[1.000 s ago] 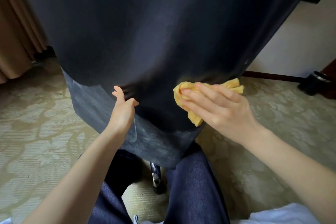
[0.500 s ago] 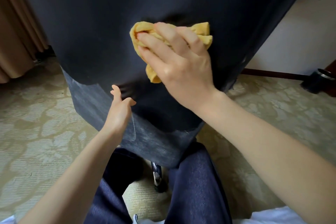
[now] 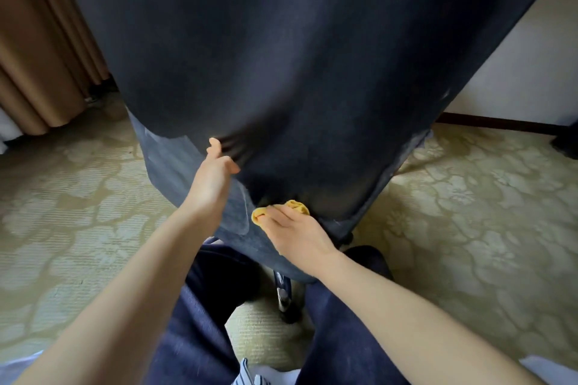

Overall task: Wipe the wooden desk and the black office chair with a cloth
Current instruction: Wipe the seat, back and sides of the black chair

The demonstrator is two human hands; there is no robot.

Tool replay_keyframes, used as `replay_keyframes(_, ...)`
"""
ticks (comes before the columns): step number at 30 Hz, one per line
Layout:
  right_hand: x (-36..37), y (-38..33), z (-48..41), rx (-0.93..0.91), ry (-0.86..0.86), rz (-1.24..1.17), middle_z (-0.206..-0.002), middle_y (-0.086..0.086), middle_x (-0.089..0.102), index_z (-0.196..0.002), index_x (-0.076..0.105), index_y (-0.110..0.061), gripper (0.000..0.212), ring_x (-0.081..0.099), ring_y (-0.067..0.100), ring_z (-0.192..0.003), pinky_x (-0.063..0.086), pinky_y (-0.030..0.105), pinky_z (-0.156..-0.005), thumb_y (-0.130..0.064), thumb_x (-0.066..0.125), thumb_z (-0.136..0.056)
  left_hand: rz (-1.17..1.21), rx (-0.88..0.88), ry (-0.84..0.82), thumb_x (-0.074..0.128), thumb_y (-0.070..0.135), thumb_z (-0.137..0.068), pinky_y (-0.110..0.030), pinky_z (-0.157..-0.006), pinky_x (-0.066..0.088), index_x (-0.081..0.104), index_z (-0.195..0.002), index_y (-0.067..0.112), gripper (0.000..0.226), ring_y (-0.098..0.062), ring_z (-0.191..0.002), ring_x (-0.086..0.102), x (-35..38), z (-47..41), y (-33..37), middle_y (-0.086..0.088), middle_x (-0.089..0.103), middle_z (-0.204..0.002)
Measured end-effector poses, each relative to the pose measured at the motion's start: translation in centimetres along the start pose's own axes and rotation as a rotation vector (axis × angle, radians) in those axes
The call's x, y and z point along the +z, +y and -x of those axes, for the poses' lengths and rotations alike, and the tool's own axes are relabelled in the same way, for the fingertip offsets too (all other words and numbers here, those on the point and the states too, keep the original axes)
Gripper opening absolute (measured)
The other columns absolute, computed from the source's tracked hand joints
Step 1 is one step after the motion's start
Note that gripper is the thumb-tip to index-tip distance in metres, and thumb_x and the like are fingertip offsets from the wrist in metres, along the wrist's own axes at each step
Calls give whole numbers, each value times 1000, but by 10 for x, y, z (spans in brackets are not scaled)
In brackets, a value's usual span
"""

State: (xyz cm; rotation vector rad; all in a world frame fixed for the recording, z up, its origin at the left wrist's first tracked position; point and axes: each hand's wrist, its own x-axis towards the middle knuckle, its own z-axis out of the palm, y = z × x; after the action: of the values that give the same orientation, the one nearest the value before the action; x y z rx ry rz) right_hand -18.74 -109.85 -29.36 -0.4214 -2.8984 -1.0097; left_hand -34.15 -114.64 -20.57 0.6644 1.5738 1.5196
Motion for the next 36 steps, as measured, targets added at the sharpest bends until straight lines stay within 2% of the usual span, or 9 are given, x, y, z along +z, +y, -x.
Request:
replay_keyframes(3, 8, 6, 26, -59, -13, 4, -107, -14, 63, -107, 72, -23, 31, 56, 9, -107, 34, 27, -100, -32, 66, -78, -34, 10, -33, 32, -3, -86, -28, -112, 13, 4, -152, 24, 76, -8, -143, 9, 0, 2, -2, 11, 4, -158)
replay_keyframes(6, 6, 24, 50, -68, 142, -58, -106, -7, 64, -111, 69, -14, 26, 61, 14, -104, 45, 28, -95, -12, 54, -89, -52, 13, -61, 32, -4, -86, -30, -115, 12, -1, -151, 27, 79, -8, -144, 7, -3, 3, -8, 12, -1, -158)
replay_keyframes(13, -33, 80, 71, -92, 312, 48, -117, -4, 67, -111, 71, -14, 26, 62, 18, -111, 39, 32, -102, -7, 60, -89, -85, 24, -95, 32, -1, -85, -39, -118, 12, -4, -150, 34, 82, -10, -144, 6, -4, 1, -16, 17, -6, -157)
replay_keyframes(18, -85, 119, 41, 11, 524, 123, -120, -4, 66, -106, 73, -18, 23, 55, 20, -113, 42, 32, -95, -6, 64, -89, -60, 31, -100, 33, -2, -85, -36, -118, 13, -3, -151, 32, 83, -10, -144, 9, 0, 2, -17, 14, -4, -158)
replay_keyframes(22, -115, 134, 4, 88, 679, 146, -117, -6, 67, -105, 74, -20, 21, 55, 17, -109, 46, 31, -86, -8, 65, -90, -24, 62, -91, 34, -2, -84, -36, -118, 15, 5, -151, 28, 79, -10, -144, 12, -2, 8, -15, 12, 7, -158)
replay_keyframes(24, -123, 131, -15, 141, 726, 130, -118, -7, 67, -106, 74, -20, 20, 50, 16, -112, 42, 30, -88, -10, 64, -91, 25, 91, -77, 35, -4, -84, -34, -116, 23, 17, -150, 28, 75, -5, -140, 24, -4, 14, -12, 22, 28, -148)
replay_keyframes(26, -128, 124, -37, 203, 751, 103, -119, -8, 66, -109, 73, -20, 21, 49, 16, -114, 38, 30, -90, -13, 63, -92, 71, 110, -46, 35, -5, -84, -26, -107, 34, 31, -143, 35, 72, 2, -125, 43, -8, 19, -10, 37, 47, -123)
replay_keyframes(30, -132, 104, -83, 277, 720, 90, -120, -10, 66, -111, 72, -23, 24, 63, 17, -109, 35, 31, -90, -14, 64, -90, 109, 73, 106, 37, -3, -85, -34, -106, 37, 48, -135, 27, 59, -14, -122, 51, -22, 22, -17, 10, 50, -138)
replay_keyframes(36, -119, 69, -141, 251, 505, 124, -132, -10, 58, -126, 61, -22, 35, 54, 14, -121, 35, 30, -101, -21, 49, -93, 119, 24, 277, 34, -8, -84, -25, -88, 43, 56, -123, 25, 55, -15, -112, 57, -45, 14, -33, 5, 57, -129)
